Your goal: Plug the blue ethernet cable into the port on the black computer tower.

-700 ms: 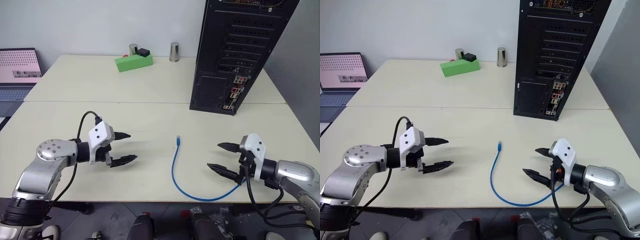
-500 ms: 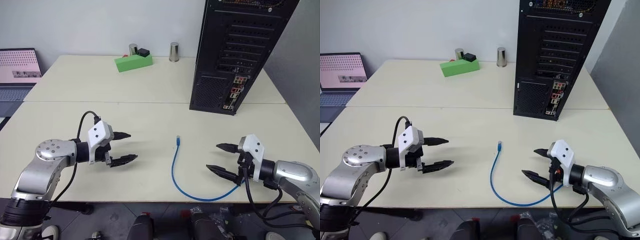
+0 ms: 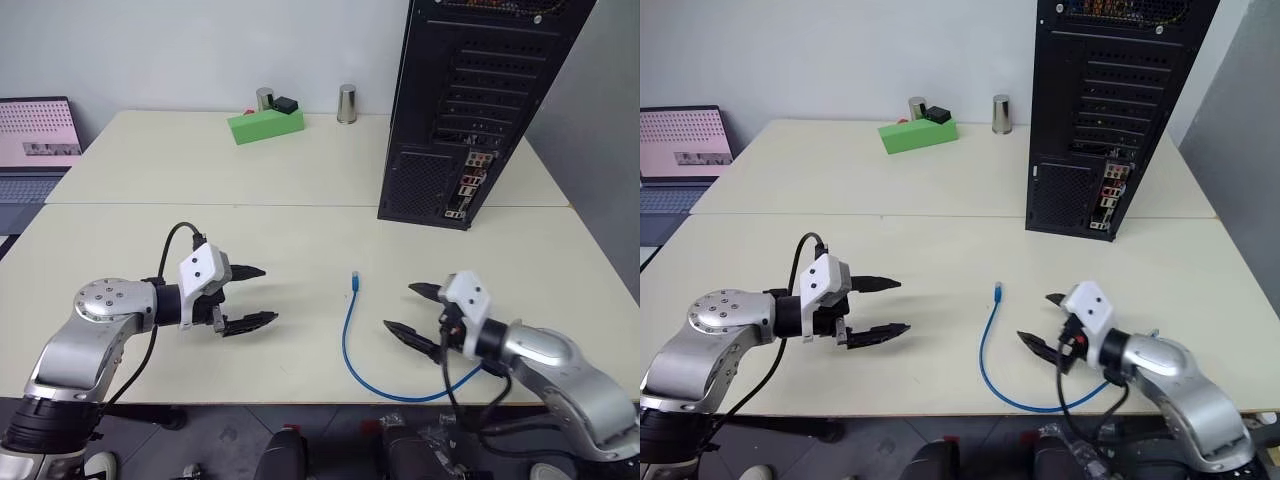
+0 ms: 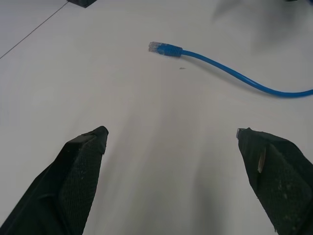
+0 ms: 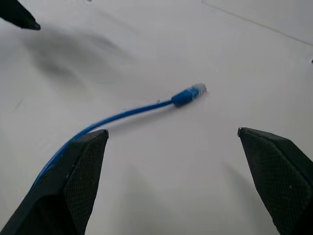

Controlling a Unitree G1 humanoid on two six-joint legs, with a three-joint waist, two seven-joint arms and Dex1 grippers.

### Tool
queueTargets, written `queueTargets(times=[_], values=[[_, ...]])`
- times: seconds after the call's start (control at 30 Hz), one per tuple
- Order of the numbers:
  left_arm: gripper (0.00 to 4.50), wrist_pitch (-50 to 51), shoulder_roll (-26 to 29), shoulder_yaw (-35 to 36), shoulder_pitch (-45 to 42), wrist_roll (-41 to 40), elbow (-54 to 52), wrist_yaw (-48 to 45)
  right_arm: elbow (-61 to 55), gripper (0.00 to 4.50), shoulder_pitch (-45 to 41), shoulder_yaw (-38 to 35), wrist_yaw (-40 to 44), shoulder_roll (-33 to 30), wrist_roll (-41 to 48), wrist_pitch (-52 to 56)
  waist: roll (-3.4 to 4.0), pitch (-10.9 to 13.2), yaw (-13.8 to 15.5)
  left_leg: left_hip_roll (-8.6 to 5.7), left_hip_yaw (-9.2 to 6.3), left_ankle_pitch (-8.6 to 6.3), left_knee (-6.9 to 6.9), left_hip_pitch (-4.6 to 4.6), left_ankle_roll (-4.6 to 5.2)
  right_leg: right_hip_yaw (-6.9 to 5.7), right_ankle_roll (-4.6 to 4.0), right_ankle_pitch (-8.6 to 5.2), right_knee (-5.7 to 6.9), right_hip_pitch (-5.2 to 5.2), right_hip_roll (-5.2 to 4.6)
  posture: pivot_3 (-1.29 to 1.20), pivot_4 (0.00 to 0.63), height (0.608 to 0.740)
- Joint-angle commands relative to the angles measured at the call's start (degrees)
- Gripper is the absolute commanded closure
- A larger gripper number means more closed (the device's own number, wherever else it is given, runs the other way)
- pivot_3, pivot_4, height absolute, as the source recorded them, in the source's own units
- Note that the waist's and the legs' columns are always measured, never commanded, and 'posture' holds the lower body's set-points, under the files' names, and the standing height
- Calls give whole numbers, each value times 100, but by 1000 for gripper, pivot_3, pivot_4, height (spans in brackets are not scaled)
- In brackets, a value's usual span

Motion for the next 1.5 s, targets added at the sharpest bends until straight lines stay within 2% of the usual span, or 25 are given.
queueTargets(times=[0.03, 0.2, 0.37, 0.57, 0.67, 0.97, 1.17, 1.37, 1.5], values=[[0, -211, -20, -65, -122, 75, 42, -21, 227, 7, -286, 540, -501, 478, -372, 245, -1, 0, 6, 0, 0, 0, -1, 0, 0, 0, -1, 0, 0, 0, 0, 0, 150, 740], [0, -295, -34, -173, -296, 34, 149, -208, 965, 7, -783, 1046, -1005, 1179, -944, 265, -2, -1, 8, -1, 0, 0, 0, -2, 0, -1, -2, 0, 2, -3, 0, 0, 150, 740], [0, -385, -86, -276, -410, 138, 251, -224, 1836, 7, -1302, 903, -1630, 1942, -1260, 375, -6, -3, 0, -1, 1, 0, -1, -2, 0, 1, -3, 1, 5, -8, 0, 0, 150, 740], [0, -449, -137, -320, -430, 188, 281, -187, 1912, 7, -1402, 1055, -1641, 2038, -1470, 698, -6, -3, 1, 0, 1, 0, -2, -4, 0, 0, -3, 1, 4, -8, 0, 0, 150, 740], [0, -485, -151, -328, -419, 219, 295, -187, 1852, 564, -1374, 1107, -1666, 1962, -1611, 764, -6, -3, 1, 0, 1, 0, -2, -4, 0, 0, -3, 1, 5, -8, 0, 0, 150, 740], [0, -654, -248, -435, -573, 372, 534, -225, 1691, 2803, -1403, 1112, -1405, 1814, -1643, 874, -6, -4, 2, 0, 0, 0, -2, -4, 0, -1, -3, 1, 5, -7, 0, 0, 150, 740], [0, -943, -435, -639, -877, 578, 961, -252, 1707, 4359, -1672, 1245, -899, 1502, -1661, 613, -6, -3, 1, -1, 0, 0, -1, -4, 0, -2, -3, 1, 5, -7, 0, 0, 150, 740], [0, -1508, -641, -1051, -1328, 797, 1466, -652, 1360, 4404, -2078, 1742, 381, 698, -1588, 94, -6, -3, 1, -2, 0, 0, -1, -4, 0, -3, -3, 1, 4, -8, 0, 0, 150, 740], [0, -1763, -802, -1303, -1570, 826, 1663, -977, 1188, 4408, -2285, 1870, 980, 401, -1531, -169, -6, -3, -1, -2, -1, 0, 0, -5, 0, -4, -3, 1, 4, -8, 0, 0, 150, 740]])
